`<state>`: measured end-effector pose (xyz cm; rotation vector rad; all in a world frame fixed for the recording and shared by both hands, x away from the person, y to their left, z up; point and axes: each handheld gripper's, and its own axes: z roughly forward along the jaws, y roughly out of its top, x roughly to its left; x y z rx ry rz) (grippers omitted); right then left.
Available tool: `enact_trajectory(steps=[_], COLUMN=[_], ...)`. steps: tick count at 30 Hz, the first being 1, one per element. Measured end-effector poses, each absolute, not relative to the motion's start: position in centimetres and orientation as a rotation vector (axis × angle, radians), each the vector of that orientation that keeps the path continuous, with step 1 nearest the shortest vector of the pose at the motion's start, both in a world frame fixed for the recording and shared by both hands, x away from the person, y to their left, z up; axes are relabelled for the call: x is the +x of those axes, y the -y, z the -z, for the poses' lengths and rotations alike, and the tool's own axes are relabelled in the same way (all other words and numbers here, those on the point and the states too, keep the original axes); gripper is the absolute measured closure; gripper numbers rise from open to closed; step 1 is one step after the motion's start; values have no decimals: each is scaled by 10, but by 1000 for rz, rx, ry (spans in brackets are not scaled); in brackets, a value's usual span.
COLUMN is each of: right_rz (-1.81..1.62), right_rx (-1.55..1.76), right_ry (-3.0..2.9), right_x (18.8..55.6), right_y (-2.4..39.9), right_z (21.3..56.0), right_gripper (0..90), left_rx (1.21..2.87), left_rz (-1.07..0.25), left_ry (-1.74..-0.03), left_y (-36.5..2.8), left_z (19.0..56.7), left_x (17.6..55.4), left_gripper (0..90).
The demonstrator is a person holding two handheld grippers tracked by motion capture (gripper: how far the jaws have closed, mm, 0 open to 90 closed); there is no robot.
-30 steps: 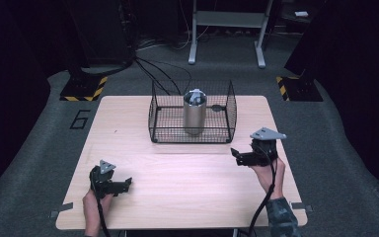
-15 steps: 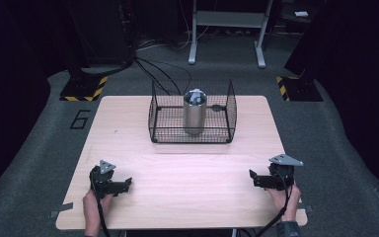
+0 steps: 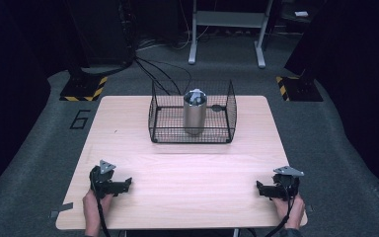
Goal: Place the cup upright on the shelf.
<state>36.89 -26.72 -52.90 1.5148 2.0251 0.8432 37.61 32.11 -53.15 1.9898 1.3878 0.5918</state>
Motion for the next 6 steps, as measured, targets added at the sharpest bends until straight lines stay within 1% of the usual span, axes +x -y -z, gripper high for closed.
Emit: enact_trajectory(steps=[6], right_rz=[-862], right_rx=[1519], right_ry=[-2019], right_x=[369], right_y=[269], right_z=[530], right_gripper=[0], left_rx=[1987], left_rz=[-591], left_ry=[-1388], left_y=[-321], left_z=[532], left_x=[376], left_gripper=[4])
